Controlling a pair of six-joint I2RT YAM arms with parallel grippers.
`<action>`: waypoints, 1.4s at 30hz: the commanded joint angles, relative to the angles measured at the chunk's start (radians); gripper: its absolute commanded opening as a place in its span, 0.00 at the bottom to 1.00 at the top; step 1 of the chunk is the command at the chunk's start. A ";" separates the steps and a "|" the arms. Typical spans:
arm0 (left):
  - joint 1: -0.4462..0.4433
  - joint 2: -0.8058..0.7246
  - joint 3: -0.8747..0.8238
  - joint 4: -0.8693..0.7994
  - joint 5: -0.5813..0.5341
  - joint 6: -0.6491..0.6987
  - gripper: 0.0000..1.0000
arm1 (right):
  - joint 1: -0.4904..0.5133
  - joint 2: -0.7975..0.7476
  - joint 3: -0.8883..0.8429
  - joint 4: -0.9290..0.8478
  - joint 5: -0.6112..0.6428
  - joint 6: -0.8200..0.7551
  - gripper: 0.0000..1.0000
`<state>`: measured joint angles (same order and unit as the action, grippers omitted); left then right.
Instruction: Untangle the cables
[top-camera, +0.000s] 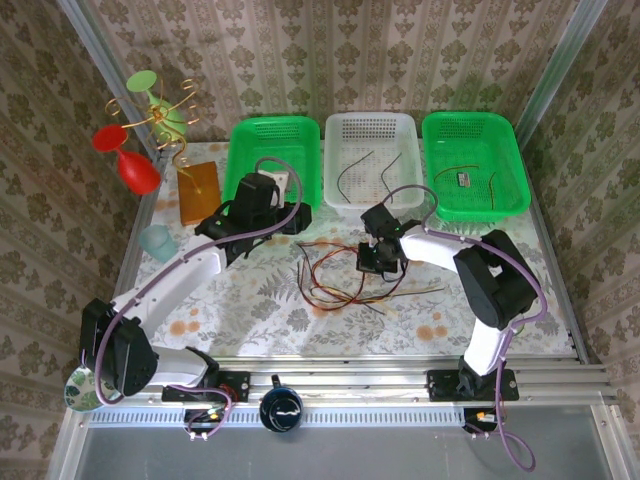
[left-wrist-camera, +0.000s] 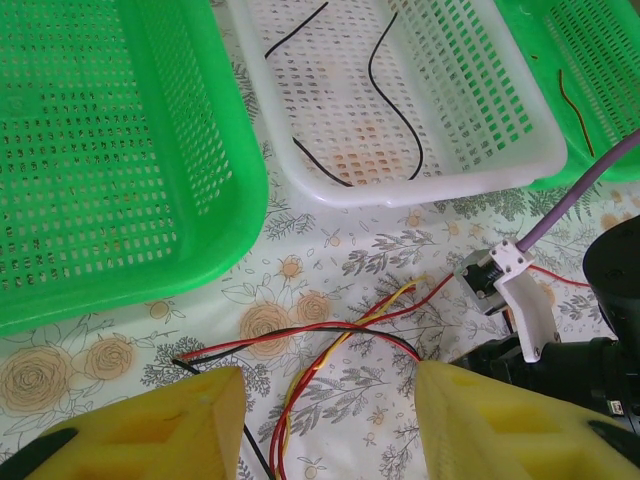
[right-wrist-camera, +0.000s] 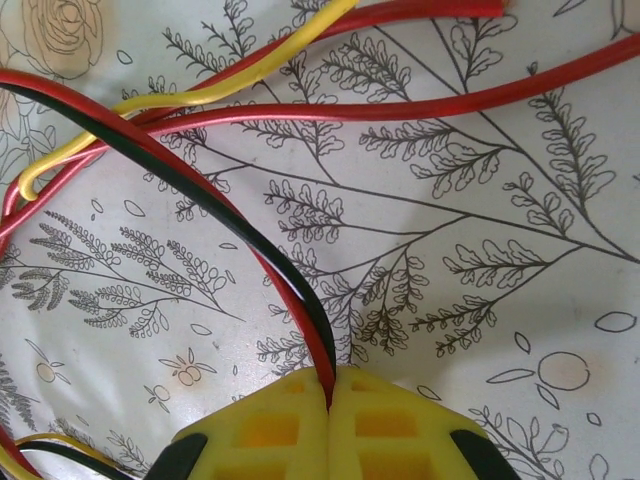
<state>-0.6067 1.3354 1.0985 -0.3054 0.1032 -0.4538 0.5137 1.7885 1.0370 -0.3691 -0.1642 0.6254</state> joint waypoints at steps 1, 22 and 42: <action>0.004 -0.031 -0.003 -0.006 -0.016 -0.015 0.48 | 0.006 -0.065 0.004 -0.001 0.032 -0.014 0.00; 0.058 -0.054 0.061 0.037 0.090 -0.080 0.48 | 0.008 -0.434 -0.049 0.056 -0.004 -0.044 0.00; 0.074 -0.058 -0.040 0.079 0.106 -0.030 0.48 | 0.000 -0.548 -0.043 0.109 0.042 -0.053 0.00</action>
<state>-0.5350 1.2869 1.1057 -0.2619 0.1883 -0.5194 0.5152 1.2335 0.9928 -0.2714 -0.1417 0.5896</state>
